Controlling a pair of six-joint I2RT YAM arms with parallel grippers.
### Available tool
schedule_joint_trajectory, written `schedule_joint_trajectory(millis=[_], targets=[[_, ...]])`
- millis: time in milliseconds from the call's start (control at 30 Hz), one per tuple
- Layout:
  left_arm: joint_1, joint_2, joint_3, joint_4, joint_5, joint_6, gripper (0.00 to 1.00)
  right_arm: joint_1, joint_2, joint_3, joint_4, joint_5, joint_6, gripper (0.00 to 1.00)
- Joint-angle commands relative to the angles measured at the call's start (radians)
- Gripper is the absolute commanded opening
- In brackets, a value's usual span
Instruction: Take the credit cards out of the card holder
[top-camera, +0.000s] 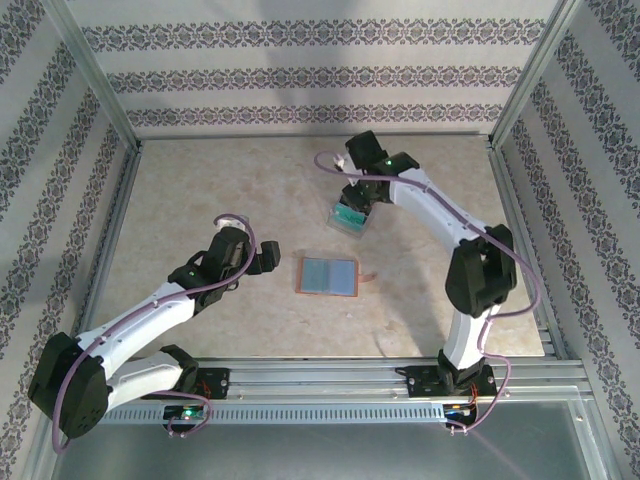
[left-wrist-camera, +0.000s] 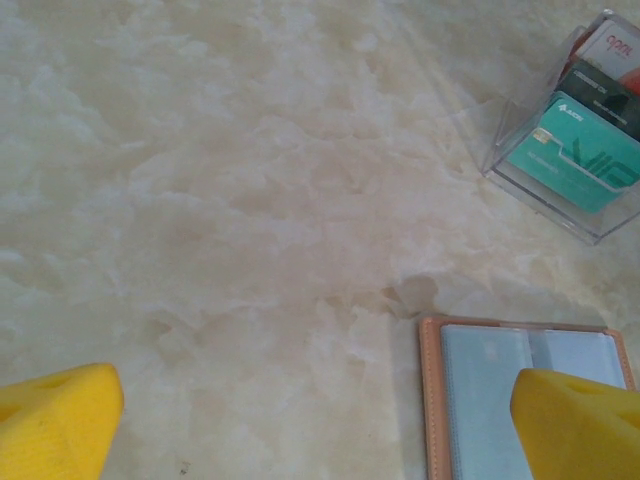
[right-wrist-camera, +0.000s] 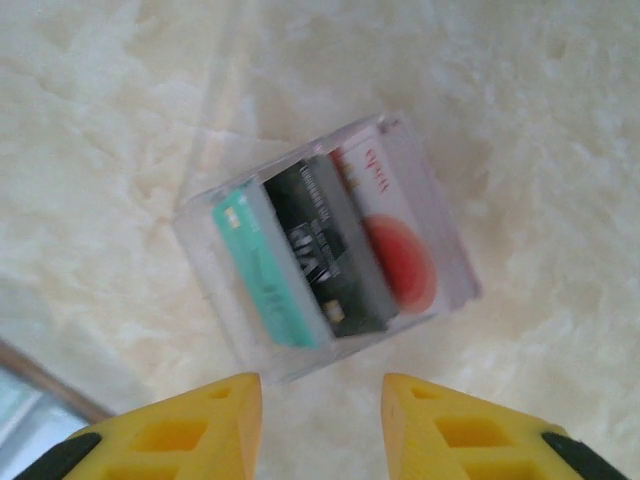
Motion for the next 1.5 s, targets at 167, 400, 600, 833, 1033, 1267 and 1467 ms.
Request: schedule_joint_trajectory(millis=[167, 400, 600, 833, 1033, 1267, 1467], targets=[[0.019, -0.054, -0.031, 0.048, -0.066, -0.019, 0.99, 0.163, -0.195, -0.285, 0.069, 0.063, 0.424, 0.46], [0.021, -0.088, -0.074, 0.042, -0.144, -0.069, 0.99, 0.302, -0.195, -0.403, 0.112, 0.049, 0.665, 0.56], [0.021, -0.133, -0.110, 0.039, -0.199, -0.116, 0.99, 0.395, -0.078, -0.368, 0.120, 0.050, 0.740, 0.56], [0.032, -0.189, -0.143, 0.005, -0.237, -0.158, 0.99, 0.425, 0.031, -0.305, 0.132, 0.029, 0.763, 0.56], [0.042, -0.218, -0.164, 0.000, -0.242, -0.174, 0.99, 0.428, 0.090, -0.281, 0.160, -0.009, 0.752, 0.58], [0.047, -0.220, -0.176, 0.003, -0.241, -0.186, 0.99, 0.428, 0.139, -0.269, 0.169, -0.029, 0.751, 0.65], [0.053, -0.220, -0.182, 0.006, -0.235, -0.188, 0.99, 0.430, 0.159, -0.267, 0.163, -0.025, 0.749, 0.66]])
